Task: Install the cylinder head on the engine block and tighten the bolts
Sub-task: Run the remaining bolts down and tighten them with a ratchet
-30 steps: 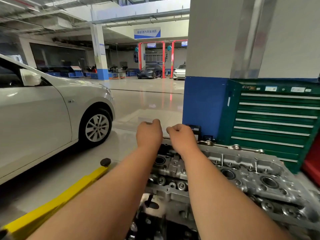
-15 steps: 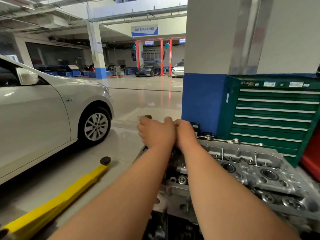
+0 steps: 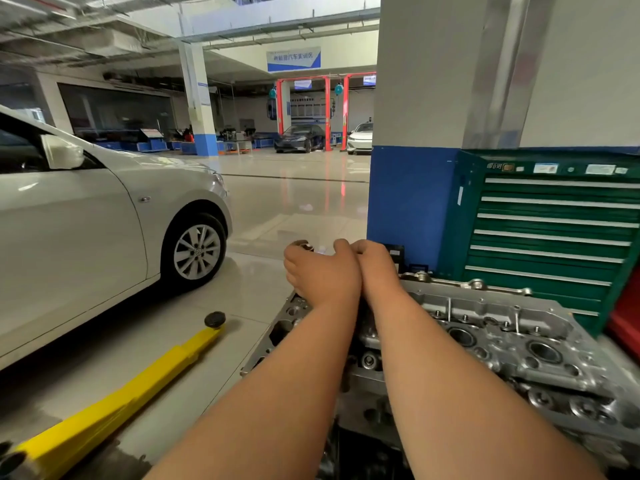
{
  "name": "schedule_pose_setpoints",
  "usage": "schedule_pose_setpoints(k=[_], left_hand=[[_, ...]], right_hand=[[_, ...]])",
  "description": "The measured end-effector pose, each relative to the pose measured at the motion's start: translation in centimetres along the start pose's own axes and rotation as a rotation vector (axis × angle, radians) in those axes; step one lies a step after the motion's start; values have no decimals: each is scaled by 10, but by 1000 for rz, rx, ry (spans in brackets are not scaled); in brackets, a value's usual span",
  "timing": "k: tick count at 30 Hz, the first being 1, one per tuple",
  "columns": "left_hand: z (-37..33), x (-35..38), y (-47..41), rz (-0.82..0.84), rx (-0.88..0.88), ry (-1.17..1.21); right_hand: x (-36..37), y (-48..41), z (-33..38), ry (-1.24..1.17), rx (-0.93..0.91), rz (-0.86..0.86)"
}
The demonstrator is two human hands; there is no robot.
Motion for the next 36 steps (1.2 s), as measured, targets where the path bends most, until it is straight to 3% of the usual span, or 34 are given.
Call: schedule_pose_setpoints(k=[2, 5, 7, 8, 11, 13, 18, 23, 27, 30, 32, 34, 36], left_hand=[[-3, 3, -18, 109, 40, -125], [-4, 17, -43, 576, 0, -177], [-2, 20, -43, 697, -73, -144], [-1, 20, -40, 640, -88, -158], [-1, 5, -21, 148, -56, -1], [-2, -2, -9, 22, 14, 16], [-2, 6, -45, 218, 83, -189], [1, 16, -51, 421, 80, -191], [3, 15, -50, 430, 94, -103], [-6, -1, -42, 269, 96, -97], [-41, -11, -37, 162, 186, -27], [-82, -5, -31, 227, 259, 63], [-102, 14, -16, 417, 221, 128]], right_hand=[[-1, 0, 1, 52, -25, -10], [-1, 1, 4, 125, -64, -25], [-2, 0, 3, 115, -60, -37], [-2, 0, 3, 111, -55, -37], [-2, -1, 2, 78, -39, -15], [-1, 0, 0, 42, -26, -3], [-2, -2, -1, 83, -60, -19], [-3, -4, -1, 112, -68, -38], [-7, -2, 2, 37, -54, -68], [-18, 2, 5, -112, -28, -146], [-32, 2, 8, -146, -34, -196], [-49, 0, 16, -77, -33, -218], [-62, -1, 26, 51, -50, -190]])
Point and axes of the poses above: each hand's wrist, its own y-axis away from the middle knuckle, its own x-axis out of the palm, z = x × y, the point moved 9 cm from there along -y, towards the middle knuckle, and after that the axes turned 13 degrees about -y, right-handed, at the moved point
